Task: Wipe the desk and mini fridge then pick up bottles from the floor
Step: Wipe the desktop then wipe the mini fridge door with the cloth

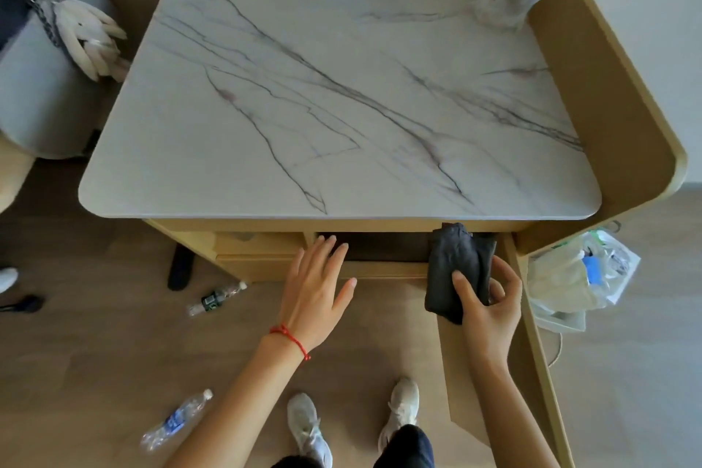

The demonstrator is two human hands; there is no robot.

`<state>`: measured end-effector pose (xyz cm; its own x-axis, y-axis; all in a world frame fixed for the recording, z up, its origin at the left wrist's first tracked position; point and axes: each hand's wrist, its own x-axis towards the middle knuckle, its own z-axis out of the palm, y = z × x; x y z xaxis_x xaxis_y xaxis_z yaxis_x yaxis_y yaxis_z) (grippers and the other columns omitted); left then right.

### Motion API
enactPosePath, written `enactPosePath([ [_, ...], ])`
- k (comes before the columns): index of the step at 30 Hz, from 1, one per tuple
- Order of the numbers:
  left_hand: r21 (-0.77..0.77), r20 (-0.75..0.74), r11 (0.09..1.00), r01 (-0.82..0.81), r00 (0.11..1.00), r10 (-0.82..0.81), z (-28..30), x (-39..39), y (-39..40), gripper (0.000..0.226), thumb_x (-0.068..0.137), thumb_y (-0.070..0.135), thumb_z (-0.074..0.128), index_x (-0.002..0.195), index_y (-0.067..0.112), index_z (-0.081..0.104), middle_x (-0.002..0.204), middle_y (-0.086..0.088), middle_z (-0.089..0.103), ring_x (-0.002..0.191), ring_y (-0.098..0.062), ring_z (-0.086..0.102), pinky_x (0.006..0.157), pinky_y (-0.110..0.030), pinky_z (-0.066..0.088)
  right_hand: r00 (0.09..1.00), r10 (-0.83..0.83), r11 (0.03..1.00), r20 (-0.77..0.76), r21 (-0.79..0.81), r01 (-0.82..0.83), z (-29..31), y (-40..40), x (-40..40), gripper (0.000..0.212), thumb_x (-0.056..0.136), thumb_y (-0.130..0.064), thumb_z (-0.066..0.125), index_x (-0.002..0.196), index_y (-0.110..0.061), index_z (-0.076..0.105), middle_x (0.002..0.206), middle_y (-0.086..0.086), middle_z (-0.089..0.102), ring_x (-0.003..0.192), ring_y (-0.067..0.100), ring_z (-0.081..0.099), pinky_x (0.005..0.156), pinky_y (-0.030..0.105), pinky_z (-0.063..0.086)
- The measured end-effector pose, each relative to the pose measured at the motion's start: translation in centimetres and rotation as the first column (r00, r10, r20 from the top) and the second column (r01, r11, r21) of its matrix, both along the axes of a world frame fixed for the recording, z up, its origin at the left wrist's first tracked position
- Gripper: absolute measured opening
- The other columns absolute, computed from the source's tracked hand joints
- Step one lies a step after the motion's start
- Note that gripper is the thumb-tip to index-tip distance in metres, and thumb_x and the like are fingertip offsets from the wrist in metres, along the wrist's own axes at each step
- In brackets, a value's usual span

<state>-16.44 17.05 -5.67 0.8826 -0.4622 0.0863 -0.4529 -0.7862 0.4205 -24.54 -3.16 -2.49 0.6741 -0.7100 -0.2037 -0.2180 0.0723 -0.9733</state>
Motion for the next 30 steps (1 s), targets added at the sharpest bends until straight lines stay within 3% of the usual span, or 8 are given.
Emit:
enactPosePath([
  [6, -0.039, 0.025, 0.998, -0.050, 0.998, 0.051, -5.1, 0.6, -1.2, 0.052, 0.096, 0.045, 0.019, 0.126, 0.011, 0.045, 0.129, -0.014, 0.056, 0.123, -0.028, 0.047, 0.101, -0.052, 0.038, 0.998, 0.060, 0.998, -0.037, -0.035, -0.061, -5.7, -1.3, 0.5, 0.052, 0.083, -0.009, 0.066, 0.123, -0.031, 0.041, 0.103, -0.007, 0.058, 0.094, 0.008, 0.061, 0.060, 0.015, 0.056],
  [12, -0.086, 0.098, 0.995, -0.055, 0.993, 0.064, -12.6, 1.5, -3.4, 0.049, 0.096, 0.045, 0.023, 0.129, 0.013, 0.040, 0.132, -0.014, 0.053, 0.128, -0.023, 0.036, 0.105, -0.049, 0.029, 0.991, 0.135, 0.987, -0.019, -0.080, -0.136, -13.7, -2.6, 1.2, 0.060, 0.082, -0.004, 0.065, 0.127, -0.031, 0.037, 0.105, -0.010, 0.056, 0.095, 0.006, 0.060, 0.062, 0.012, 0.054],
  [18, -0.092, 0.183, 0.995, -0.032, 0.982, 0.049, -21.9, 3.5, -3.3, 0.048, 0.096, 0.043, 0.024, 0.131, 0.014, 0.040, 0.134, -0.014, 0.051, 0.131, -0.023, 0.033, 0.108, -0.042, 0.026, 0.980, 0.194, 0.971, 0.043, -0.149, -0.186, -23.7, -3.1, 2.4, 0.068, 0.080, -0.005, 0.066, 0.118, -0.053, 0.036, 0.110, -0.007, 0.056, 0.097, -0.007, 0.059, 0.066, 0.013, 0.055],
  [21, -0.083, 0.233, 0.996, -0.021, 0.972, 0.040, -26.8, 4.9, -3.0, 0.049, 0.096, 0.043, 0.024, 0.131, 0.013, 0.040, 0.135, -0.015, 0.049, 0.131, -0.024, 0.032, 0.107, -0.043, 0.027, 0.966, 0.247, 0.950, 0.072, -0.215, -0.227, -28.8, -3.4, 3.8, 0.068, 0.079, -0.006, 0.066, 0.109, -0.062, 0.040, 0.118, 0.000, 0.054, 0.107, 0.004, 0.057, 0.074, 0.022, 0.057],
  [24, -0.088, 0.281, 0.996, -0.015, 0.959, 0.039, -31.7, 6.5, -2.7, 0.048, 0.095, 0.042, 0.028, 0.132, 0.013, 0.038, 0.136, -0.016, 0.048, 0.132, -0.025, 0.031, 0.104, -0.053, 0.035, 0.947, 0.301, 0.913, 0.116, -0.321, -0.251, -34.0, -3.9, 5.4, 0.065, 0.078, -0.011, 0.067, 0.104, -0.066, 0.043, 0.117, -0.011, 0.055, 0.114, 0.009, 0.054, 0.089, 0.036, 0.054],
  [28, -0.095, 0.397, 0.995, 0.011, 0.917, 0.028, -37.1, 8.9, -2.7, 0.046, 0.091, 0.035, 0.041, 0.131, 0.012, 0.040, 0.136, -0.016, 0.048, 0.132, -0.026, 0.032, 0.102, -0.055, 0.037, 0.919, 0.323, 0.887, 0.226, -0.410, -0.211, -40.4, -4.7, 7.6, 0.064, 0.077, -0.006, 0.069, 0.107, -0.059, 0.047, 0.109, -0.038, 0.052, 0.110, -0.010, 0.050, 0.095, 0.013, 0.043],
  [30, -0.063, 0.503, 0.998, 0.003, 0.864, 0.029, -39.0, 9.8, -2.8, 0.045, 0.089, 0.032, 0.044, 0.129, 0.011, 0.043, 0.134, -0.016, 0.050, 0.131, -0.026, 0.034, 0.105, -0.054, 0.030, 0.901, 0.319, 0.864, 0.294, -0.481, -0.149, -42.9, -5.0, 8.7, 0.057, 0.075, -0.006, 0.069, 0.111, -0.046, 0.047, 0.109, -0.043, 0.048, 0.108, -0.016, 0.045, 0.095, 0.006, 0.037],
])
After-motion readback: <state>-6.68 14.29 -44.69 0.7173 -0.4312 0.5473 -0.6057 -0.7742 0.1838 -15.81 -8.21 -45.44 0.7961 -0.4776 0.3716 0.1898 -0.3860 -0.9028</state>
